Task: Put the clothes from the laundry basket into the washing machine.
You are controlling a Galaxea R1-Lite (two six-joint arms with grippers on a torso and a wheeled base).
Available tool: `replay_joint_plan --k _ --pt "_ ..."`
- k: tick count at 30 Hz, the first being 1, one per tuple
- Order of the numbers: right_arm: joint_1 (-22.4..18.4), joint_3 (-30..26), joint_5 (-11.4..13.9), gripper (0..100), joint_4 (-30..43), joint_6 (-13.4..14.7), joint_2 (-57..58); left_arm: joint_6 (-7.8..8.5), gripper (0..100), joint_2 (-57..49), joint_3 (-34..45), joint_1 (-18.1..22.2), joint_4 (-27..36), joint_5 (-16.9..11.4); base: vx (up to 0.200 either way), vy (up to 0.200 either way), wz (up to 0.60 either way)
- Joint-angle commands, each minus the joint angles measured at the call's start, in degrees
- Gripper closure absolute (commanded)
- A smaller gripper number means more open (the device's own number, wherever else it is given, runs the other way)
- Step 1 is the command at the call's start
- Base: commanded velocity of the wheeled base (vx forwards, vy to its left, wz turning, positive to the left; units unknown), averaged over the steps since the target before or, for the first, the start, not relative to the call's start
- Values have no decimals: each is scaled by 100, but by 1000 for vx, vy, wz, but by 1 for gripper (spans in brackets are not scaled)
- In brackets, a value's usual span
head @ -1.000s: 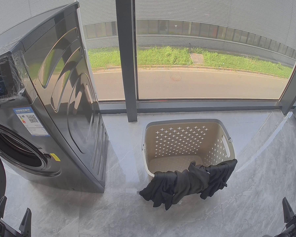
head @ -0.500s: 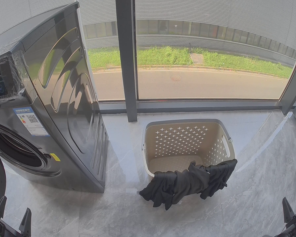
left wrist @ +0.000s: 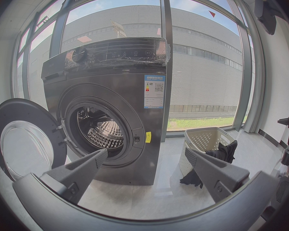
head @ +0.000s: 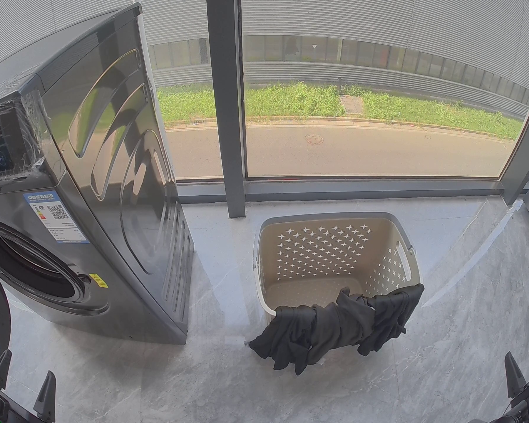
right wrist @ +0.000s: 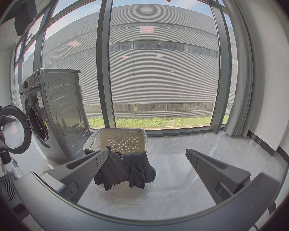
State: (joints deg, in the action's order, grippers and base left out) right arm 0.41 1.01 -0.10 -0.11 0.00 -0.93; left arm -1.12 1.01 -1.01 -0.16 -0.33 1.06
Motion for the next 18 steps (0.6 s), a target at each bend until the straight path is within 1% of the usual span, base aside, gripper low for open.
replay_joint_plan --k 1,8,18 --pt "2 -101 1 0 2 0 93 -2 0 -101 92 -2 -2 26 0 -200 0" --pt "2 -101 1 0 -7 0 93 -2 0 -101 92 -2 -2 43 0 -200 0" --pt "2 -101 1 0 -7 0 93 -2 0 -101 92 -2 -2 43 0 0 0"
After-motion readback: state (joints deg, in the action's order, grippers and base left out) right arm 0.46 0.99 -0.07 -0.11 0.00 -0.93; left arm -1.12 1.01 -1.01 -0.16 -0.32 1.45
